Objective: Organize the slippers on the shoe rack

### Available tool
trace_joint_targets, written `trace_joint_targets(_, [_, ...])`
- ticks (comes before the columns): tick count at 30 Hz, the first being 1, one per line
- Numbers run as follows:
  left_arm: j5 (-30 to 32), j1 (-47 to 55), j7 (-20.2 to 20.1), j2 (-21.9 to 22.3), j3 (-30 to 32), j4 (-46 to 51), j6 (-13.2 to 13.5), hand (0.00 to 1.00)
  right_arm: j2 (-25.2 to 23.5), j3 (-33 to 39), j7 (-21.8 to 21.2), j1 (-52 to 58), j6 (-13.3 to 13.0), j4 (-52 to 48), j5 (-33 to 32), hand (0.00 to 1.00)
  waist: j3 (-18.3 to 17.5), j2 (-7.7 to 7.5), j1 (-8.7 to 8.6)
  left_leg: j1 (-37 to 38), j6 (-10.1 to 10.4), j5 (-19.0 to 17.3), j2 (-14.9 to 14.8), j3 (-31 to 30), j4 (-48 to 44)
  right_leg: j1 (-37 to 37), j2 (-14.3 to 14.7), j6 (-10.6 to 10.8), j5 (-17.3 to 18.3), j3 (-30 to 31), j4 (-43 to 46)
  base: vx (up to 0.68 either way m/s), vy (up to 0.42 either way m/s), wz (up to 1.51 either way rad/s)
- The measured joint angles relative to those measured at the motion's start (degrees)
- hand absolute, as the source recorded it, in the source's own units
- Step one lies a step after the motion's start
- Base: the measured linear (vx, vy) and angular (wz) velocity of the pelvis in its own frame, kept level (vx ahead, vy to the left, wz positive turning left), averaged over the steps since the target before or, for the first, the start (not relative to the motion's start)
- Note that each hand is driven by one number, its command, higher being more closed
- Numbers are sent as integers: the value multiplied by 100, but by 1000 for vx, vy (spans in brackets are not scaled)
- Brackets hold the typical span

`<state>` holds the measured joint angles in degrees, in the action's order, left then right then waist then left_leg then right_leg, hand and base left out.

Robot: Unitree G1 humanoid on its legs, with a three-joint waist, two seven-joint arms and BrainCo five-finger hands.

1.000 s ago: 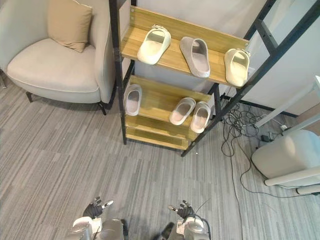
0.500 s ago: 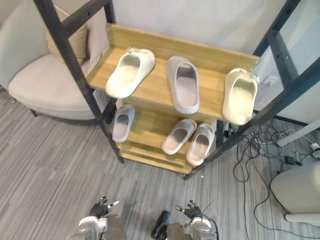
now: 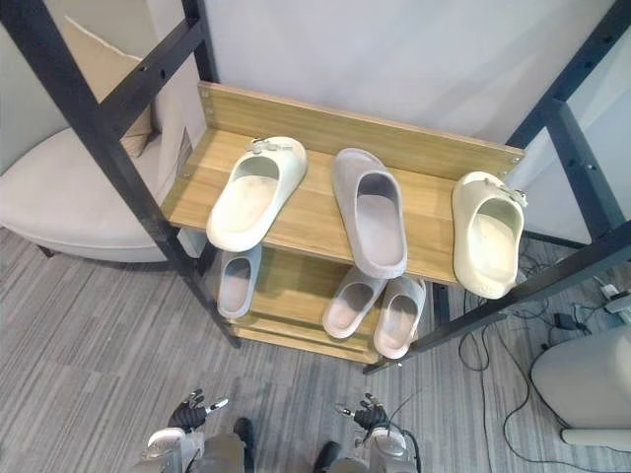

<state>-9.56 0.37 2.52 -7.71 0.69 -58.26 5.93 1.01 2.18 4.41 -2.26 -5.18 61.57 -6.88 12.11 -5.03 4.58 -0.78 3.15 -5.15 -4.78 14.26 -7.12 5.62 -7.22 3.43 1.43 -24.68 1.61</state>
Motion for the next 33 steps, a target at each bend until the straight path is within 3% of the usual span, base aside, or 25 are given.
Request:
trace_joint_targets(6, [44, 87, 2, -1, 3, -94, 2, 0, -6, -8, 20, 149, 0, -144, 2, 0, -104, 2, -110, 372, 9, 332, 60, 223, 582, 4, -6, 21, -15, 223, -52, -61, -9, -21])
trace_joint_targets(11, [48, 254, 5, 31, -56, -102, 9, 0, 203, -324, 123, 829, -30, -2043, 249, 0, -227, 118, -231, 858, -28, 678, 133, 525, 1271, -47, 23, 5, -27, 539, -92, -102, 12, -31])
trace_joint_targets(17, [57, 368, 10, 15, -75, -83, 85, 0, 354, -281, 137, 1556, -62, -4237, 726, 0, -379, 71, -323, 898, -8, 668, 201, 661, 1298, -84, -12, 42, -146, 721, -160, -60, 16, -14])
trace_joint_targets(21, [109, 447, 6, 7, -238, -83, 102, 0, 350, -225, 130, 1668, -141, -5205, 915, 0, -472, 131, -438, 927, -45, 642, 263, 726, 1297, -77, -53, 74, -243, 784, -200, -8, 14, -9])
trace_joint_targets(33, [222, 484, -50, 62, -260, -81, 136, 0, 564, -289, 97, 845, -400, -6536, 914, 0, -517, 239, -388, 1048, -82, 566, 323, 839, 1295, 39, -62, 130, -340, 907, -355, 20, -2, -6])
